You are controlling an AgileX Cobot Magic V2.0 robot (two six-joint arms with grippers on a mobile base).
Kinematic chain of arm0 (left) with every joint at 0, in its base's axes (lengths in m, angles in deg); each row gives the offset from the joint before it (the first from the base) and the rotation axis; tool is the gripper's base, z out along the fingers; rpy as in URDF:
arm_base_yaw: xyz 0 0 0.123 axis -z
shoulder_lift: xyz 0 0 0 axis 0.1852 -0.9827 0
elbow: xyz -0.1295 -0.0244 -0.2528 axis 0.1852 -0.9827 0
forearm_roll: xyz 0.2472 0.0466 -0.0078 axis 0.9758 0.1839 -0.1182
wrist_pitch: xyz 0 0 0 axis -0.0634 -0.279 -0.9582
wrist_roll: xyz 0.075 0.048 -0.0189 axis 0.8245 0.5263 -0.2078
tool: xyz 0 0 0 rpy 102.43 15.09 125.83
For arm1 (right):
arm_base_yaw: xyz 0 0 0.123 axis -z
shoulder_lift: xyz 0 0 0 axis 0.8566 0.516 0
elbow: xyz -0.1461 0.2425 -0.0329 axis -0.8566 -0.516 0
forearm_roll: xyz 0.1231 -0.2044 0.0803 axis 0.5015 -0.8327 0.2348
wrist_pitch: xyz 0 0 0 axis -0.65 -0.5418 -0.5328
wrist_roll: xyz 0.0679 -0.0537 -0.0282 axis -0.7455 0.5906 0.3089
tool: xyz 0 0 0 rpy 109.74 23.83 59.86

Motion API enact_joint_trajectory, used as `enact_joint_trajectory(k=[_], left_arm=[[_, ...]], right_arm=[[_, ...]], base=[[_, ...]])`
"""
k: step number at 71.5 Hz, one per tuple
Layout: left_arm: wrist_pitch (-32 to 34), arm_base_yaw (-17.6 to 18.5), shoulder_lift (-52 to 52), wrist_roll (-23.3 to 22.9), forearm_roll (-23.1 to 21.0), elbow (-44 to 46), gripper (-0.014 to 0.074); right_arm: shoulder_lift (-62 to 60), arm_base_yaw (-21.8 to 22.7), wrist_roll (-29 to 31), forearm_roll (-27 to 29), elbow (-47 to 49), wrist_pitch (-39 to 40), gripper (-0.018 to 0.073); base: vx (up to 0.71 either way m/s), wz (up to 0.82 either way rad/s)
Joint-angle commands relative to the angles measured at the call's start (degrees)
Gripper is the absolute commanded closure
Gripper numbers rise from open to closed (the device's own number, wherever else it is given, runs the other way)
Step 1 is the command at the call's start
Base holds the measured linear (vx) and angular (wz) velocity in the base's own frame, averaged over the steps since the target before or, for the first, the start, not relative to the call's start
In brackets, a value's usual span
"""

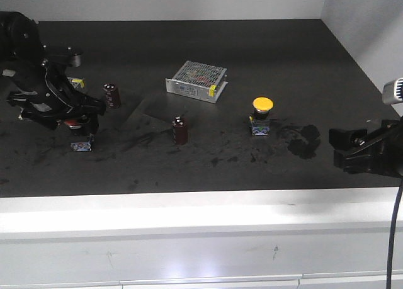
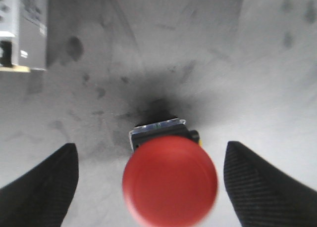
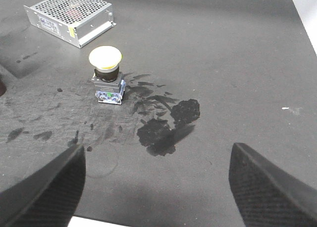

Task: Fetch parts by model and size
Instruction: 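Lower the left gripper over the red-capped button and close on it, then lift the red-capped button with the left gripper and withdraw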

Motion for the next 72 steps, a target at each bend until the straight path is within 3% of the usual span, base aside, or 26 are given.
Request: enact_joint_trajectory(k=[1, 11, 31, 56, 72], left_arm=[[1.0, 0.4, 2.9, -0.8, -0.5, 1.9, 0.0055], [1.6, 0.4, 2.9, -0.8, -0.5, 1.9, 0.0157], [2.7, 0.7, 6.3, 0.2, -0.5, 1.9, 0.0601], [5.4, 1.6, 21.8, 3.4, -0.5, 0.9, 0.0603], [13.7, 1.6, 37.7, 3.9, -0.5, -13.3, 0.0602]], right_arm=[[-0.6, -0.2, 0.4, -0.2, 2.0, 3.7, -0.0011], [-0.6, -0.2, 0.4, -0.2, 2.0, 3.7, -0.0011], [-0.6, -0.2, 0.4, -0.2, 1.9, 3.0, -0.0011], [-0.9, -0.2, 0.4, -0.8, 1.9, 3.9, -0.0011], [-0.9, -0.2, 0.4, -0.8, 1.9, 4.0, -0.0011]], base=[[0.00, 0.00], [0.00, 0.00], [0.00, 0.00], [0.00, 0.00], [0.00, 0.00]])
